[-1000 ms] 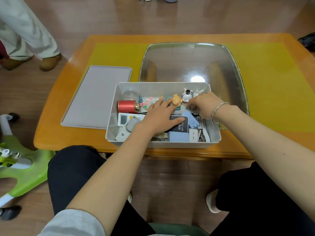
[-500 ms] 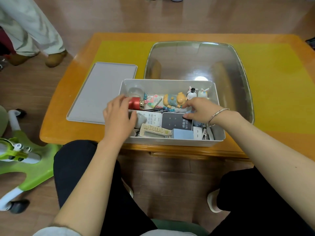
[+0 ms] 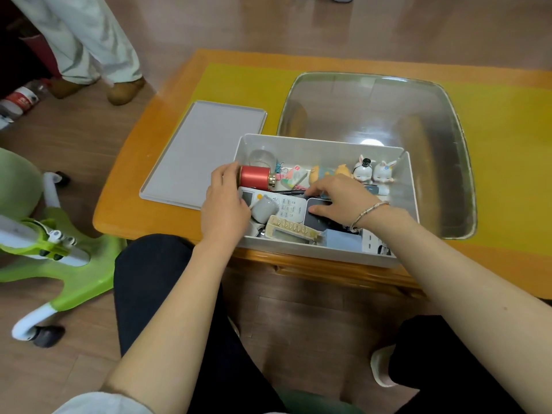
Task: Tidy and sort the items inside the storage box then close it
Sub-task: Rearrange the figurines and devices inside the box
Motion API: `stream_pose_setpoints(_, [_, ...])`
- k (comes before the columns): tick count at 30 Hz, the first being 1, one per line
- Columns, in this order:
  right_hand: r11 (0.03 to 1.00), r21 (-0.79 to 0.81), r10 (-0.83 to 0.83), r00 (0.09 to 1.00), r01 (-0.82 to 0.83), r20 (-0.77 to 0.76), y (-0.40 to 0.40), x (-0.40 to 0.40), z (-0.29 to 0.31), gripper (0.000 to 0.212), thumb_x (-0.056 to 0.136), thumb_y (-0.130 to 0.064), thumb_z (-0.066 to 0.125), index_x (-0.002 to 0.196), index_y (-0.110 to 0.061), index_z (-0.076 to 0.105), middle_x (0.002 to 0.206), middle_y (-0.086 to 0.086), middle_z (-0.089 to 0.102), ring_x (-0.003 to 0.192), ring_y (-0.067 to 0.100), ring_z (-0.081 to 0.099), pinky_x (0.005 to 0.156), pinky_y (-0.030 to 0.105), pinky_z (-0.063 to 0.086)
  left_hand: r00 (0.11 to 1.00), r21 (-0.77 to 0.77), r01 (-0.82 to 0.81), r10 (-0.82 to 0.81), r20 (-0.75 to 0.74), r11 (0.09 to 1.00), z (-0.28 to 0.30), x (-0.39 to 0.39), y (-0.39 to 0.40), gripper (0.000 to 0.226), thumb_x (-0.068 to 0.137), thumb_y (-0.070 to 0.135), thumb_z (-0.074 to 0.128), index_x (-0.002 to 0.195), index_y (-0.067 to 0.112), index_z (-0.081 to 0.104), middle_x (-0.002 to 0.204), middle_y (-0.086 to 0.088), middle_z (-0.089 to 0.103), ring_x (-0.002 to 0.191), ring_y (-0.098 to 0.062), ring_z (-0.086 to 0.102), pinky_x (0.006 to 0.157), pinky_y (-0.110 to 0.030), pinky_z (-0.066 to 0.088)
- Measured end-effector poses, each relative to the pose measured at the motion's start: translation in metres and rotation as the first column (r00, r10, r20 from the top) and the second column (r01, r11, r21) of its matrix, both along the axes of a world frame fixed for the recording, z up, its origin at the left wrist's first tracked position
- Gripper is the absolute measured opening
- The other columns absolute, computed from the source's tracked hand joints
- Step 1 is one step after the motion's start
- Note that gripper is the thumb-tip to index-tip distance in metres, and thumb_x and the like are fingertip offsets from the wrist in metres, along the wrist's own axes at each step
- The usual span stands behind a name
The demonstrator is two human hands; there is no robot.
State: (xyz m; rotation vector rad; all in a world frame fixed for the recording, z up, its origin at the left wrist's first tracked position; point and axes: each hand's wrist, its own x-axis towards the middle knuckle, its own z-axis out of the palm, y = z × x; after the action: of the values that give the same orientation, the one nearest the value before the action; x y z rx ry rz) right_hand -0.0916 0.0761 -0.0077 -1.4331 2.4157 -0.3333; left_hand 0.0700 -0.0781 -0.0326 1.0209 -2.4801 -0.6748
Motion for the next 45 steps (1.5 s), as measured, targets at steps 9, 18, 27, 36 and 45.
stream_pose_setpoints(9, [0.969,0.244,-0.042,0.999,0.047,-0.025,-0.004,-0.012,0.003,0.037,0.075,-0.045,0.073,0.095,-0.016,0.059,0.088,0.005,0.060,0.083,0.023,0.056,0.072,0.032,0.048,0.999,0.016,-0.022,0.021,0.032,1.000,-0.002,-0.002,0.001,0.067,0.083,-0.004,0.058,0.141,0.021,0.036,0.141,-0.006,0.039,0.114,-0.026,0.053,0.086,-0.037,0.047])
stream_pose_setpoints(18, [0.983,0.182,-0.031,0.992,0.009,0.119,-0.007,-0.012,0.008,0.027,0.078,-0.037,0.073,0.079,-0.015,0.057,0.071,0.002,0.056,0.065,0.019,0.050,0.056,0.026,0.038,0.987,0.011,-0.076,0.073,0.145,0.997,-0.008,-0.006,-0.002,0.083,0.085,0.001,0.061,0.150,0.022,0.015,0.137,-0.009,0.046,0.114,-0.029,0.054,0.078,-0.036,0.044])
stream_pose_setpoints(27, [0.856,-0.375,-0.284,0.931,0.354,0.231,-0.029,-0.021,0.010,0.026,0.086,-0.025,0.064,0.105,-0.017,0.048,0.073,-0.012,0.048,0.064,0.009,0.047,0.056,0.026,0.035,0.985,0.069,-0.082,0.071,0.156,0.994,-0.009,-0.006,-0.006,0.080,0.086,0.003,0.058,0.149,0.027,0.015,0.118,-0.008,0.055,0.090,-0.022,0.056,0.064,-0.033,0.039])
stream_pose_setpoints(36, [0.762,-0.506,-0.295,0.912,0.405,0.285,-0.048,-0.015,0.003,0.021,0.092,-0.021,0.055,0.109,-0.016,0.045,0.075,-0.016,0.049,0.067,0.005,0.050,0.055,0.023,0.039,0.977,0.109,-0.082,0.058,0.206,0.991,-0.009,-0.006,-0.012,0.084,0.089,0.003,0.054,0.152,0.033,0.006,0.095,0.000,0.047,0.075,-0.015,0.047,0.048,-0.025,0.029])
stream_pose_setpoints(45, [0.821,-0.428,-0.260,0.914,0.379,0.312,-0.062,-0.018,-0.009,0.019,0.096,-0.021,0.048,0.114,-0.015,0.048,0.072,-0.011,0.049,0.063,-0.001,0.048,0.044,0.011,0.036,0.975,0.119,-0.094,0.068,0.211,0.988,-0.006,-0.010,-0.014,0.084,0.089,0.004,0.054,0.152,0.033,0.006,0.098,-0.002,0.051,0.077,-0.016,0.049,0.054,-0.028,0.035])
